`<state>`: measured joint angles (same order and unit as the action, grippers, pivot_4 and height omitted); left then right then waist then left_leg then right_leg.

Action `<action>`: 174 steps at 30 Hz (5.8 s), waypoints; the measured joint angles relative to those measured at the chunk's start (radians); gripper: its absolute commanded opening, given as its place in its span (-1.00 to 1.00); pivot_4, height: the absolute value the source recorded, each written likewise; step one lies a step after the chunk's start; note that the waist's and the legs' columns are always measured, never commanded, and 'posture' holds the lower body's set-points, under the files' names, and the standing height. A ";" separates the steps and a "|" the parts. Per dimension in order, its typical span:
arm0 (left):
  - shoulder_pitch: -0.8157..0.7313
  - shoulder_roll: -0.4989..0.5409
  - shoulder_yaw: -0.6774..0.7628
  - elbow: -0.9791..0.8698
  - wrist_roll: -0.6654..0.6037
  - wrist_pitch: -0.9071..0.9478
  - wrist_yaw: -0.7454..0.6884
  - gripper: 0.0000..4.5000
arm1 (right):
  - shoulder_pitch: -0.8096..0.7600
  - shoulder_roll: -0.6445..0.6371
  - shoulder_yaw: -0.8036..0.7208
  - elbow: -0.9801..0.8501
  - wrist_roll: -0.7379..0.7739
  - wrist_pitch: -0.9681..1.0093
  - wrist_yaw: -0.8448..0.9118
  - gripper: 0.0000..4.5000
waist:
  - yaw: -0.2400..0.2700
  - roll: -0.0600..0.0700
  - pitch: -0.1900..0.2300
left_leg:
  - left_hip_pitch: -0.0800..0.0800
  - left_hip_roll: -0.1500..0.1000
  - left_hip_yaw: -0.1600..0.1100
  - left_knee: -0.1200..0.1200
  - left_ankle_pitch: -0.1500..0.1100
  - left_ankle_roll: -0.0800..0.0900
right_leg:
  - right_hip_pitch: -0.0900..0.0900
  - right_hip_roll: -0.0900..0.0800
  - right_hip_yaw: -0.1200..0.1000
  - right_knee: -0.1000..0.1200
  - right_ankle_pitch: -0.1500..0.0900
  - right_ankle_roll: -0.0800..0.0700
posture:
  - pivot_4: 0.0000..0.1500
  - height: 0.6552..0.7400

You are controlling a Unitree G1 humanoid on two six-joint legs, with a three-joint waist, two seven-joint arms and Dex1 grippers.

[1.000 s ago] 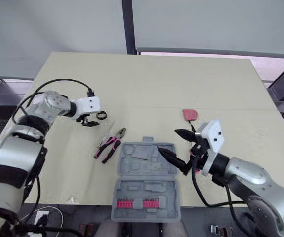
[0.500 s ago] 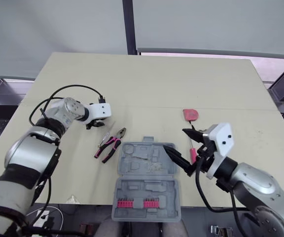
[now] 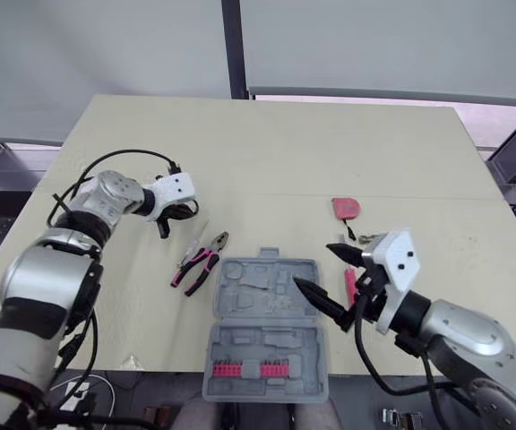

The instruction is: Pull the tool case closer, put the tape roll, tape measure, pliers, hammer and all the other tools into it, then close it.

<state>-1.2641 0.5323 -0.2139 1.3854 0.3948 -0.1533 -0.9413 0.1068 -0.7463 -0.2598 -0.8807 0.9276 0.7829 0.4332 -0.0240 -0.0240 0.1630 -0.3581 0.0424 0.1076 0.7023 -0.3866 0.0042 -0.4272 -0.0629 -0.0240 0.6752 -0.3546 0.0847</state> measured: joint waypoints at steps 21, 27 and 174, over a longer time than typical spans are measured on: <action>0.173 0.116 -0.282 -0.928 -0.447 0.639 -0.560 -0.98 | 0.026 0.003 0.100 0.048 -0.093 -0.071 0.079 1.00 | -0.006 0.000 0.000 | 0.000 -0.004 -0.008 0.001 0.001 0.002 | 0.001 -0.009 0.005 0.004 0.000 0.000 | 1.00 1.00; 0.175 0.122 -0.400 -1.015 -0.499 0.782 -0.560 -0.98 | 0.036 0.012 0.103 0.052 -0.107 -0.080 0.079 1.00 | -0.002 0.000 0.000 | 0.000 -0.005 -0.008 0.002 0.001 0.002 | 0.001 -0.009 0.005 0.004 0.000 0.000 | 1.00 1.00; 1.036 0.140 0.352 -1.215 -0.725 0.274 -0.181 0.98 | 0.304 -0.102 -0.307 0.335 -0.215 -0.107 0.286 1.00 | 0.003 0.004 -0.003 | -0.007 -0.008 -0.023 0.012 0.000 0.005 | 0.008 -0.019 -0.021 0.000 0.000 0.000 | 1.00 1.00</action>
<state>-0.2277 0.6720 0.1377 0.1703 -0.3301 0.1211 -1.1227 0.4103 -0.8484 -0.5672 -0.5459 0.7129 0.6762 0.7194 -0.0214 -0.0198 0.1598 -0.3649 0.0342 0.0843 0.7143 -0.3862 0.0091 -0.4188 -0.0815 -0.0451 0.6755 -0.3545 0.0847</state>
